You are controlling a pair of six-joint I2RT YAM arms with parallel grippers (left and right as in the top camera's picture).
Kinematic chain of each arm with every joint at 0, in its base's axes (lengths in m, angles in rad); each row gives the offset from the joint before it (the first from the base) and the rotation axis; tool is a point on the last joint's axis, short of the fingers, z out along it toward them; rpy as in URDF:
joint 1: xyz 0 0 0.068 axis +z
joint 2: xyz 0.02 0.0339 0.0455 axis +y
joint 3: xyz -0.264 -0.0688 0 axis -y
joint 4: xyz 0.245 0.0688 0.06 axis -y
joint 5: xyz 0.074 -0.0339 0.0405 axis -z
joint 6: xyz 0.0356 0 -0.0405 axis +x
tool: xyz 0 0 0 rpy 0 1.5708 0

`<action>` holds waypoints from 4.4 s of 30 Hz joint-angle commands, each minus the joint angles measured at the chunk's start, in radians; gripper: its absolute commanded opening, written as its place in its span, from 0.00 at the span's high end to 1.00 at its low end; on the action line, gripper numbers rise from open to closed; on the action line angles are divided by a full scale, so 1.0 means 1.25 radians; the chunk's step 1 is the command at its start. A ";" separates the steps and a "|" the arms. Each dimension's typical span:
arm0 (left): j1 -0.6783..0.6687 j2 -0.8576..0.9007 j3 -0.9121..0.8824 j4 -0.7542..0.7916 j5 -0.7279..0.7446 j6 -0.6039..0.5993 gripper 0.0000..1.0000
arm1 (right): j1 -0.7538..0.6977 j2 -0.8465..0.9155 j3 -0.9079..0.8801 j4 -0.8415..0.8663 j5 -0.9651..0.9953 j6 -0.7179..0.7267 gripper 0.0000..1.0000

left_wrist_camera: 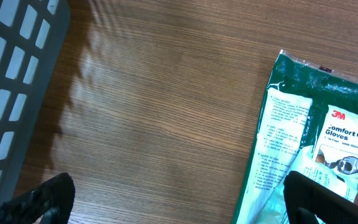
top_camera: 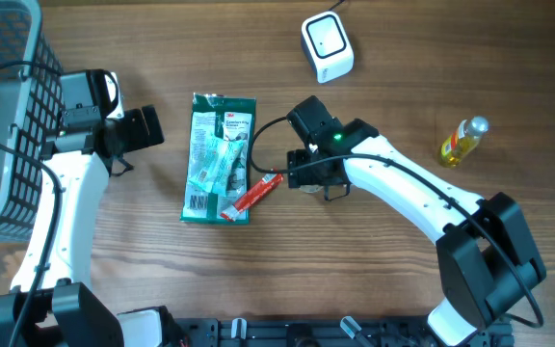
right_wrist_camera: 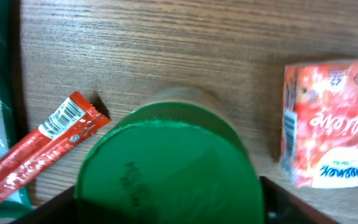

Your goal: Scan the item barcode

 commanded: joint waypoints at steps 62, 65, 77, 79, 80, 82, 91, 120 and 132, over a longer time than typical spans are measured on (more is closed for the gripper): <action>0.003 0.003 0.004 0.002 -0.008 0.012 0.00 | -0.018 0.137 0.086 -0.003 0.019 -0.102 0.27; 0.003 0.003 0.004 0.002 -0.008 0.012 0.00 | -0.027 0.137 0.086 -0.014 0.023 -0.078 0.27; 0.003 0.003 0.004 0.002 -0.008 0.012 0.00 | -0.031 0.137 0.086 -0.045 0.053 -0.024 0.23; 0.003 0.003 0.004 0.002 -0.008 0.012 0.00 | -0.032 0.137 0.086 -0.049 0.056 -0.013 0.23; 0.003 0.003 0.004 0.002 -0.008 0.012 0.00 | -0.033 0.137 0.086 -0.049 0.057 -0.013 0.23; 0.003 0.003 0.004 0.002 -0.008 0.012 0.00 | -0.033 0.137 0.086 -0.051 0.057 -0.013 0.23; 0.003 0.003 0.004 0.002 -0.008 0.012 0.00 | -0.032 0.137 0.086 -0.045 0.059 -0.021 0.19; 0.003 0.003 0.004 0.002 -0.008 0.012 0.00 | -0.120 0.061 0.105 -0.062 -0.151 -0.105 0.52; 0.003 0.003 0.004 0.002 -0.008 0.012 0.00 | -0.230 0.027 0.105 -0.212 -0.553 0.067 0.53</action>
